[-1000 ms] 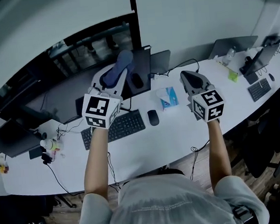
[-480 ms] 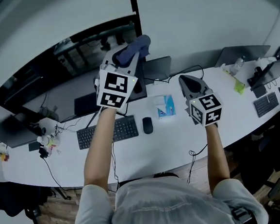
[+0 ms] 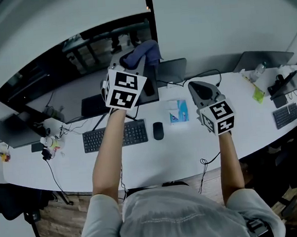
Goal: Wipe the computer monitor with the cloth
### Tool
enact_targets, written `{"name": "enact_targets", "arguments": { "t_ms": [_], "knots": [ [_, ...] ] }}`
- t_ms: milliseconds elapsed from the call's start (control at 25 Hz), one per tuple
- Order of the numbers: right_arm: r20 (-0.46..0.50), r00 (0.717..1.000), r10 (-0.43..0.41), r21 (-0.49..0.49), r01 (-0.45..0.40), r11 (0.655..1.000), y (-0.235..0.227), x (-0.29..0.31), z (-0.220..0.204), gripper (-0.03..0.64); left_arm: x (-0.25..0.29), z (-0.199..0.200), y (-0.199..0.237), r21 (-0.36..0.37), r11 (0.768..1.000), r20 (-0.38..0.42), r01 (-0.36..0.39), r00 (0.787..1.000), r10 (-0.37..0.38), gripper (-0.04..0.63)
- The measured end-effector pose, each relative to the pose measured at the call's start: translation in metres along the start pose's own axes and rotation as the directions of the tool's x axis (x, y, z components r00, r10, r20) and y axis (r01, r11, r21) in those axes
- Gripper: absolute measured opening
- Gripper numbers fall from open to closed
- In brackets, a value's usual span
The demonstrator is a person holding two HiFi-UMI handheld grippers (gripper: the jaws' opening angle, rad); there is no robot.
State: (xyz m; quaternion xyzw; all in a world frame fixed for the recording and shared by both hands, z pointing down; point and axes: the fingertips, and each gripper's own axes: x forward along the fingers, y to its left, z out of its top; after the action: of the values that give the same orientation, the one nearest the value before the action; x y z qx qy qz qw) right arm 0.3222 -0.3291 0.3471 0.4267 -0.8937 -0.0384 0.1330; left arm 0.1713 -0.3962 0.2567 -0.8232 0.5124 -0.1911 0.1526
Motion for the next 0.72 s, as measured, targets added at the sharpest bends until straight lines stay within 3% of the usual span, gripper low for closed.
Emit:
{"name": "enact_targets", "arguments": {
  "t_ms": [400, 640, 720],
  "knots": [
    [0.026, 1.000, 0.016, -0.045, -0.015, 0.999, 0.009, 0.010, 0.018, 0.167, -0.004, -0.010, 0.011, -0.019, 1.000, -0.003, -0.016, 1.000, 0.016, 0.081],
    [0.049, 0.998, 0.030, -0.051, -0.027, 0.998, 0.021, 0.024, 0.031, 0.167, -0.014, -0.014, 0.013, 0.086, 0.994, -0.019, -0.061, 0.998, 0.063, 0.078],
    [0.050, 0.998, 0.037, -0.056, -0.035, 0.998, 0.027, 0.030, 0.034, 0.168, -0.019, -0.018, 0.018, 0.090, 0.994, -0.020, -0.069, 0.997, 0.071, 0.078]
  ]
}}
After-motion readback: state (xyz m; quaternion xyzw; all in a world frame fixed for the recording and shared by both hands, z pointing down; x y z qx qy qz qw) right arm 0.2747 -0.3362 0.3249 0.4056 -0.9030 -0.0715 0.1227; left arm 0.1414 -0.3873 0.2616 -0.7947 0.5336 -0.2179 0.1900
